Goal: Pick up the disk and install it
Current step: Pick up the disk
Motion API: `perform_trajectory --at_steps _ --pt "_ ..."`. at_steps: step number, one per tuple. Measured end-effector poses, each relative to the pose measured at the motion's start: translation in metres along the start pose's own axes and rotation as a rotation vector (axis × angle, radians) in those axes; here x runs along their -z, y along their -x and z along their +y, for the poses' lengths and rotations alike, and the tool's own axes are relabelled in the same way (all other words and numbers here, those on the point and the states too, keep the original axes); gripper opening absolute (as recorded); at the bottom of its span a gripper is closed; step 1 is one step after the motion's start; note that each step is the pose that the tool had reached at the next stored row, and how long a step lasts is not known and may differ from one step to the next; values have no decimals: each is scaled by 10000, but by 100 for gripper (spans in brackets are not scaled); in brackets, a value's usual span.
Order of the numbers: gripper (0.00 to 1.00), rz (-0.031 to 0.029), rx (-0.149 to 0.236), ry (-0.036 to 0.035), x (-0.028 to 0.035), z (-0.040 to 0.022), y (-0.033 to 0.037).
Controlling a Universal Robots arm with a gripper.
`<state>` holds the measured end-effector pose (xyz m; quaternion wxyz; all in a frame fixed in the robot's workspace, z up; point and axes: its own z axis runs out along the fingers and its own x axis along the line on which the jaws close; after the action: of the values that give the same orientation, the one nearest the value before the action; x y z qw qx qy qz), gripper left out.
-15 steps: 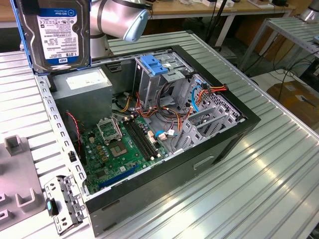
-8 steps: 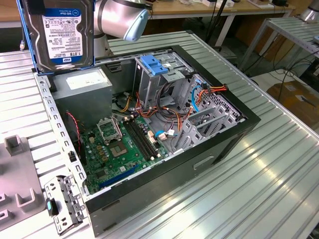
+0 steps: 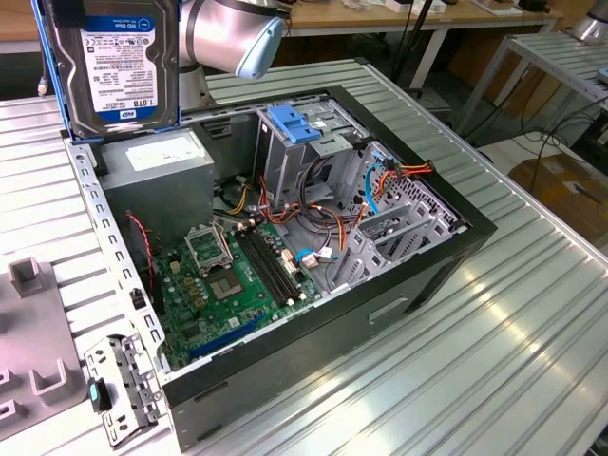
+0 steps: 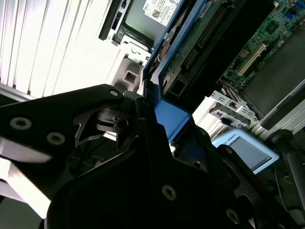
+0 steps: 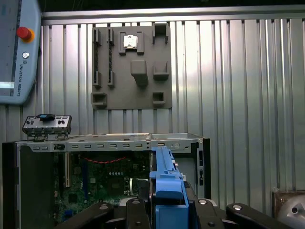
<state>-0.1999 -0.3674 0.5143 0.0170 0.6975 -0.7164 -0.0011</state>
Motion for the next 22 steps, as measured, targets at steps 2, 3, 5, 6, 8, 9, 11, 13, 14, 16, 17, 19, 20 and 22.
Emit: perform_trajectory --at_steps 2,3,5,6,8,9,11,13,14,16,17,19,20,22 --pt "37 -2 0 -7 0 -1 0" --pt "37 -1 -1 -60 1 -1 0" --pt "37 -10 -8 -328 0 0 0" --pt "37 -13 -11 -482 0 0 0" --pt "37 -18 -15 -666 -1 -1 0" --pt "37 -19 -15 -667 -2 -1 0" --pt "37 -19 -15 -670 -2 -1 0" --pt "37 -18 -15 -670 -2 0 0" --pt "37 -19 -15 -671 -2 0 0" --pt "37 -19 -16 -671 -2 0 0" --pt "37 -18 -16 -670 -1 -1 0" --pt "37 -19 -15 -671 -2 -1 0" --pt "37 -19 -15 -671 -2 -2 0" --pt "37 -19 -14 -671 -2 -4 -4"
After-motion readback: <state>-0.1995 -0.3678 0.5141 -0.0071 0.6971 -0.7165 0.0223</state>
